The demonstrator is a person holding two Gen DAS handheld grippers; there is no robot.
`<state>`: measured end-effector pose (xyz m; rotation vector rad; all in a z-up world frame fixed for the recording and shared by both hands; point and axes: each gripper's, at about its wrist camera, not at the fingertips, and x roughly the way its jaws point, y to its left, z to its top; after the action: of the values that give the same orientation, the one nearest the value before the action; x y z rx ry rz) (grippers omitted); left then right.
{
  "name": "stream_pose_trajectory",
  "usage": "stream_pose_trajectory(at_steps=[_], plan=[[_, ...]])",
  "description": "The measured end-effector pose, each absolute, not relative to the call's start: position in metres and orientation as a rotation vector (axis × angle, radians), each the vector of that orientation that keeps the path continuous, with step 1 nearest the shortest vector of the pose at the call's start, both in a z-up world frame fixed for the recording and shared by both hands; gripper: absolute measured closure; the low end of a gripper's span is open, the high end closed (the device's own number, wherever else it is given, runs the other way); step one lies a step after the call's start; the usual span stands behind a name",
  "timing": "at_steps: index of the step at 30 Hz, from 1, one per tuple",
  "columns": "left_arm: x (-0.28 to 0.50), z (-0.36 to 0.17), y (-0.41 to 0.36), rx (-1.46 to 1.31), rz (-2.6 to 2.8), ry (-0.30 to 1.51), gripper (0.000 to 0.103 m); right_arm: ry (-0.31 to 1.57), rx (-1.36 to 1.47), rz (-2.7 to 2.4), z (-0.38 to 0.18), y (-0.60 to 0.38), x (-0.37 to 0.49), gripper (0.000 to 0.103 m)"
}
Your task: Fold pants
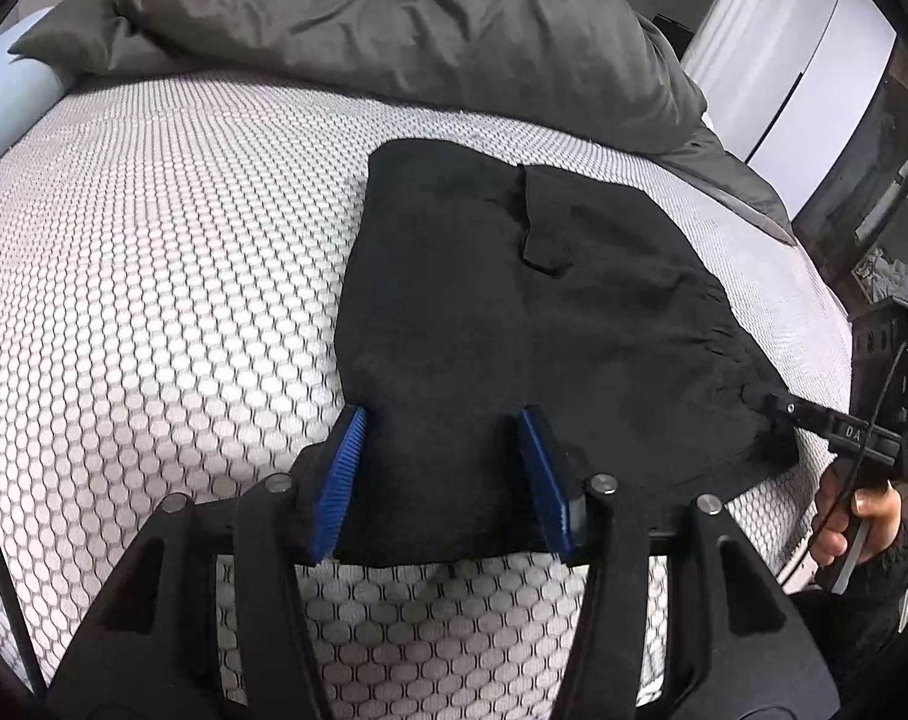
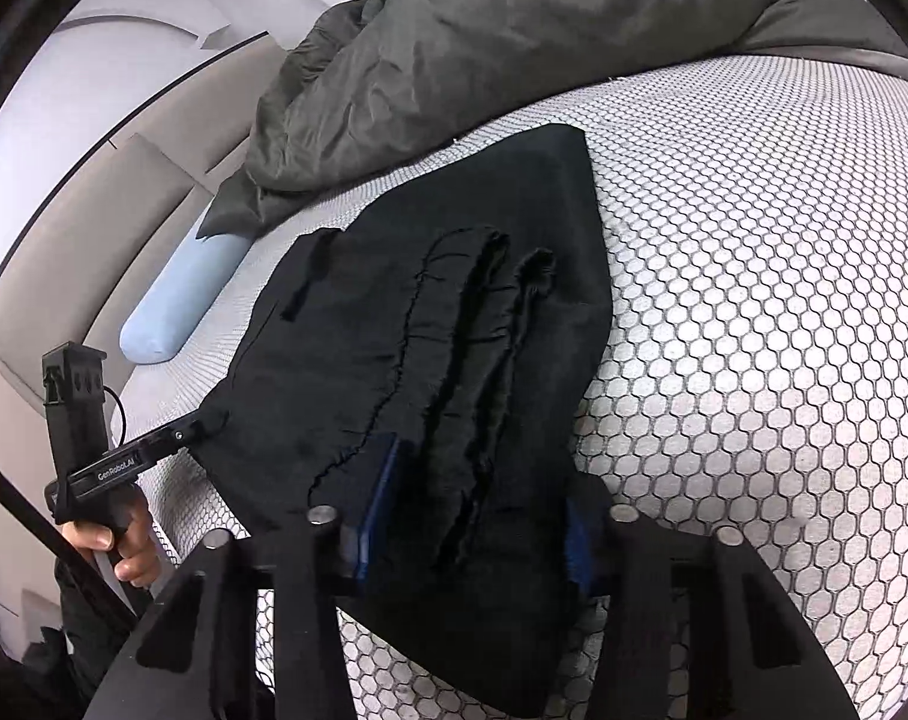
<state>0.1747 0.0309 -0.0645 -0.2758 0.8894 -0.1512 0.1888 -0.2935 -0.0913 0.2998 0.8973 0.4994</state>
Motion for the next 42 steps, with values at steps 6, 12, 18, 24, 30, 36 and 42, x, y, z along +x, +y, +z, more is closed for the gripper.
stream_pose_trajectory(at_steps=[6, 12, 18, 24, 30, 36, 42], plan=[[0.213, -0.065, 0.031, -0.265, -0.110, 0.887, 0.055, 0.859, 0.242, 0.480, -0.087, -0.272, 0.223, 0.066], [0.216, -0.072, 0.036, -0.279, -0.109, 0.894, 0.055, 0.930, 0.350, 0.459, -0.094, -0.300, 0.233, 0.053], [0.194, -0.058, 0.038, -0.275, -0.076, 0.839, 0.055, 0.878, 0.385, 0.386, -0.088, -0.341, 0.199, 0.052], [0.197, -0.051, 0.002, -0.193, -0.136, 0.808, 0.055, 0.783, 0.298, 0.377, -0.072, -0.325, 0.191, 0.073], [0.217, -0.069, -0.019, -0.113, -0.104, 0.844, 0.055, 0.684, 0.153, 0.318, -0.053, -0.288, 0.188, 0.073], [0.217, -0.075, -0.027, -0.087, -0.093, 0.829, 0.053, 0.719, -0.045, 0.491, -0.069, -0.207, 0.193, 0.073], [0.195, -0.078, -0.028, -0.025, -0.073, 0.797, 0.053, 0.740, -0.088, 0.409, -0.082, -0.224, 0.188, 0.061]])
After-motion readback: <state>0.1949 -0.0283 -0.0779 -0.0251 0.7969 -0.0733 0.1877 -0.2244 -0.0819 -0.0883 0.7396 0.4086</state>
